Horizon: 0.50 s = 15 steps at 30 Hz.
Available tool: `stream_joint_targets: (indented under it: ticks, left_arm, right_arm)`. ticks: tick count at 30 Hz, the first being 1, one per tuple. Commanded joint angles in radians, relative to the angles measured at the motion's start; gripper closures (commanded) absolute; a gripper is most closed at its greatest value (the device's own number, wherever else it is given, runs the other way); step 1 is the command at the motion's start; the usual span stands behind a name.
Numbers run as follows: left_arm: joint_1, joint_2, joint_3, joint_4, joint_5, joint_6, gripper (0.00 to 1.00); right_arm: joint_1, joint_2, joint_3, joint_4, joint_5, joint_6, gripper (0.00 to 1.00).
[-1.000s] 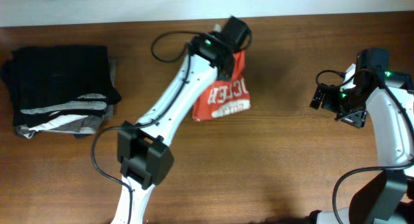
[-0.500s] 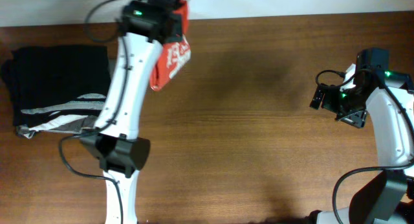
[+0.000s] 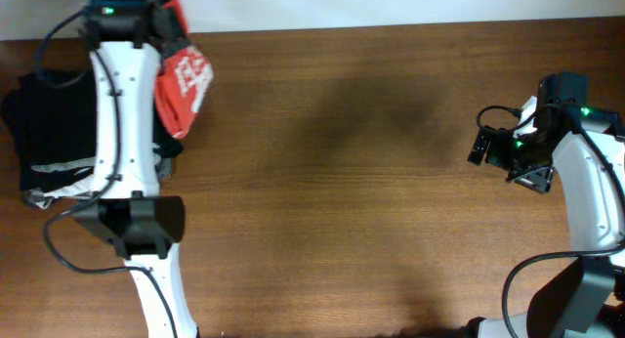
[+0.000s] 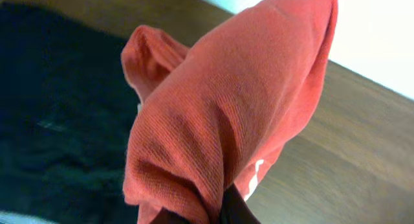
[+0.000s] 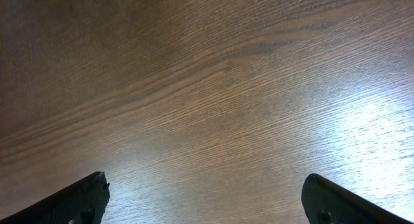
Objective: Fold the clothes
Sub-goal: 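Carry the orange bundle leftward toward the dark clothes stack with the left gripper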
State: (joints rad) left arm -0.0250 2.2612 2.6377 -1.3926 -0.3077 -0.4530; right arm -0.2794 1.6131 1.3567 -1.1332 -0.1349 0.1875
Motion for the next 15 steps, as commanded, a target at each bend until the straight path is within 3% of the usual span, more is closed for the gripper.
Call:
stream_joint_targets:
  ticks: [1,9,15]
  left_arm:
    - [0.055,-0.004,0.023,-0.007,-0.021,-0.101,1.0]
    - [0.152,-0.004,0.023,-0.021,-0.022,-0.092,1.0]
    - [0.18,-0.005,0.031,0.097,-0.022,0.061,1.0]
  right_arm:
    - [-0.003,-0.007,0.016,0.0,0.013,0.012,0.01]
    - [-0.003,-0.007,0.016,0.0,0.013,0.012,0.01]
    - [-0.003,-0.007,0.016,0.0,0.013,0.012,0.01]
